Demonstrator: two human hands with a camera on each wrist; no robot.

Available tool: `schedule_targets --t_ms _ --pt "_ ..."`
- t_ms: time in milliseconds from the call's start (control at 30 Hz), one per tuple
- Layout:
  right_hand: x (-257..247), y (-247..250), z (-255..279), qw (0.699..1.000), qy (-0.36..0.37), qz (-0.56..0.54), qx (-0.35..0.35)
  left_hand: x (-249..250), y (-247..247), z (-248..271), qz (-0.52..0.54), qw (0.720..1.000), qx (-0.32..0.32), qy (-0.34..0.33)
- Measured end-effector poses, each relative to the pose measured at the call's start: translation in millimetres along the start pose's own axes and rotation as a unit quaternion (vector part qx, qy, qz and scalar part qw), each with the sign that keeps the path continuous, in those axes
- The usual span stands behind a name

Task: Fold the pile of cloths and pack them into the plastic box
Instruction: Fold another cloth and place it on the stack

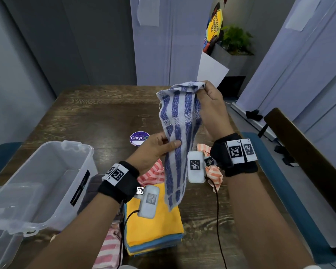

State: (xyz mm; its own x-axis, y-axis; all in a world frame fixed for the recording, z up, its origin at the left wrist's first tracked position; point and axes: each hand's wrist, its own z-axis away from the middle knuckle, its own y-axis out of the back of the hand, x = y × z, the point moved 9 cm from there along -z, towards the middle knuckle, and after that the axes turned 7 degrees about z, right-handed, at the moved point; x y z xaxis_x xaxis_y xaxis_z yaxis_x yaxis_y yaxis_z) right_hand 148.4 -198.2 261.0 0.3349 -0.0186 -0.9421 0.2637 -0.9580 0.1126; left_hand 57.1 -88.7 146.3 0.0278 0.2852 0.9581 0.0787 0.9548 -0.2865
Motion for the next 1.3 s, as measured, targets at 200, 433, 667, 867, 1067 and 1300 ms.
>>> schedule_targets --t_ms 200,433,667,867,1067,1300 --pt "31 -18 16 0.992 -0.076 -0.017 -0.102 15 11 -4 0.074 0.997 0.034 -0.016" --pt "97 -52 69 0.941 -0.174 0.097 -0.275 43 31 -3 -0.05 0.993 0.074 -0.082" --pt "106 -30 64 0.958 -0.197 0.071 -0.196 7 68 -2 -0.226 0.971 0.051 0.061" --pt "100 -13 47 0.972 -0.153 0.123 -0.13 14 88 -2 -0.177 0.959 0.211 0.061" --pt "78 -6 43 0.977 -0.13 0.091 -0.144 39 62 -6 -0.128 0.984 0.125 0.016" --pt "77 5 35 0.969 -0.095 0.192 -0.122 61 53 -9 -0.262 0.954 0.141 -0.043"
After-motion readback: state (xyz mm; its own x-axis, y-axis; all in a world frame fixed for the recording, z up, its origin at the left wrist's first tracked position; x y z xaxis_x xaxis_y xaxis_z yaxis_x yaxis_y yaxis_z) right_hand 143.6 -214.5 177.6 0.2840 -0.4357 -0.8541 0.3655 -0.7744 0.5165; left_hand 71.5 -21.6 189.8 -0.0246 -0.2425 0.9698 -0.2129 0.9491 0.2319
